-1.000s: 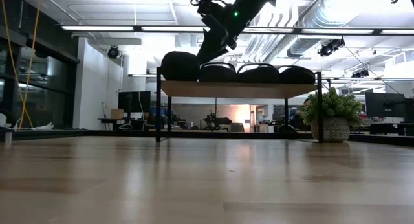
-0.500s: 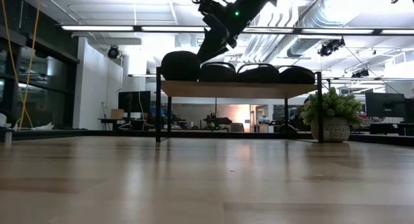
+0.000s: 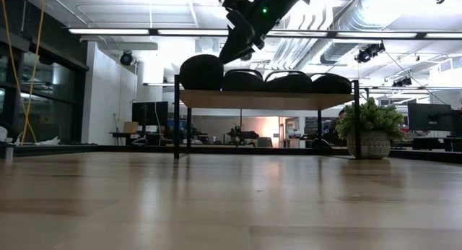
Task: Pick and place slides into the shelf
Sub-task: Adjust the black slippers on the shelf
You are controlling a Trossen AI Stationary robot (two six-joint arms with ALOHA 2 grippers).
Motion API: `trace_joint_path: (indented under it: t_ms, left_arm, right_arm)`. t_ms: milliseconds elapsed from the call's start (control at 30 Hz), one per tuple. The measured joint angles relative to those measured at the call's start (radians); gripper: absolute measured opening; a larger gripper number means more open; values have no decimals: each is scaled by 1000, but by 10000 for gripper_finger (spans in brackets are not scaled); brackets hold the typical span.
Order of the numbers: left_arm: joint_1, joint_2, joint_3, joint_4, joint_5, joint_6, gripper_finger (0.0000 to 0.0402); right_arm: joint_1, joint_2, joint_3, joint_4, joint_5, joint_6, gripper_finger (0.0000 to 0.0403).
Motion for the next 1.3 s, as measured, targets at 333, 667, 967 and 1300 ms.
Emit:
trace_joint_path:
  t_ms: [333, 667, 967, 1300]
  left_arm:
    - [0, 0, 0, 2, 0, 0, 177]
    - [0, 0, 0, 2, 0, 0, 177]
    - [-1, 0, 0, 2, 2, 0, 177]
    - [-1, 0, 0, 1, 3, 0, 177]
  right_arm:
    - [-20, -2, 2, 156, -91, 11, 142]
    - [-41, 77, 9, 157, -181, 39, 142]
    - [-63, 144, 14, 100, -189, 94, 142]
    - [-71, 150, 14, 87, -209, 147, 142]
